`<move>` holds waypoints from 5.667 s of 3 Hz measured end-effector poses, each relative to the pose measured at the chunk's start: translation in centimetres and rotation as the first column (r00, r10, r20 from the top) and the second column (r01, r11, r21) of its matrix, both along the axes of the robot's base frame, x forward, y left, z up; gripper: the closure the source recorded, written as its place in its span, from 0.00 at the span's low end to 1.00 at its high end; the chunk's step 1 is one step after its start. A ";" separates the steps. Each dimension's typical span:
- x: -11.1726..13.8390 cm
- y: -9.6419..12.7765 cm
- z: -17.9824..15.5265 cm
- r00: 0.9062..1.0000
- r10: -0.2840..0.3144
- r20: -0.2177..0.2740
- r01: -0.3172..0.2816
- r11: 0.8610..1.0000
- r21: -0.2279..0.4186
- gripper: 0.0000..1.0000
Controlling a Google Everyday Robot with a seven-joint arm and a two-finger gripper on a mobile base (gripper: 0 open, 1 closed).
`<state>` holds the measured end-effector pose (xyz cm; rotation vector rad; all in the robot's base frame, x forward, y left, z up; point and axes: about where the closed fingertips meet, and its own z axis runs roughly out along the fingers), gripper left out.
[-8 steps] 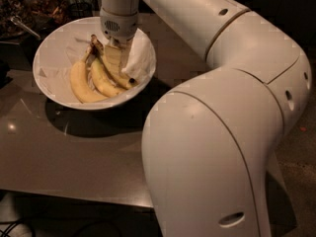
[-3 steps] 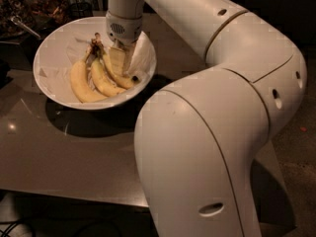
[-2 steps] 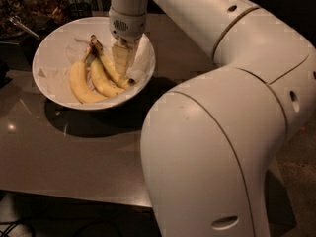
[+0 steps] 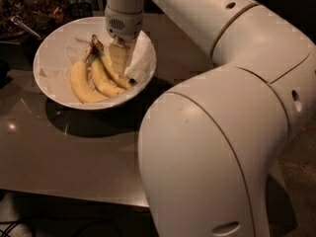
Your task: Pick banana from white bowl
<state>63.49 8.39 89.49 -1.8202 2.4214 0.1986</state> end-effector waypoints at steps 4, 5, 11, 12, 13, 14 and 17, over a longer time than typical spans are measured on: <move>-0.8 1.2 -0.5 0.998 0.054 -0.014 -0.054 0.998 -0.010 0.68; -0.9 1.4 -0.7 0.998 0.062 -0.023 -0.062 0.998 -0.007 0.58; 0.9 1.8 -2.4 0.994 0.078 -0.074 -0.075 0.997 0.035 0.60; 1.0 1.9 -2.4 0.993 0.082 -0.080 -0.079 0.996 0.041 0.61; 1.3 1.6 -2.5 0.993 0.083 -0.086 -0.079 0.995 0.054 0.64; 1.5 -0.5 -1.8 0.996 0.053 -0.073 -0.048 0.997 0.066 0.62; 0.3 -4.9 2.3 0.999 0.001 0.053 -0.008 0.992 0.130 0.00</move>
Offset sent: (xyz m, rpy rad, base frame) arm -0.0269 -0.0007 0.0010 -0.0719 0.0649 0.0749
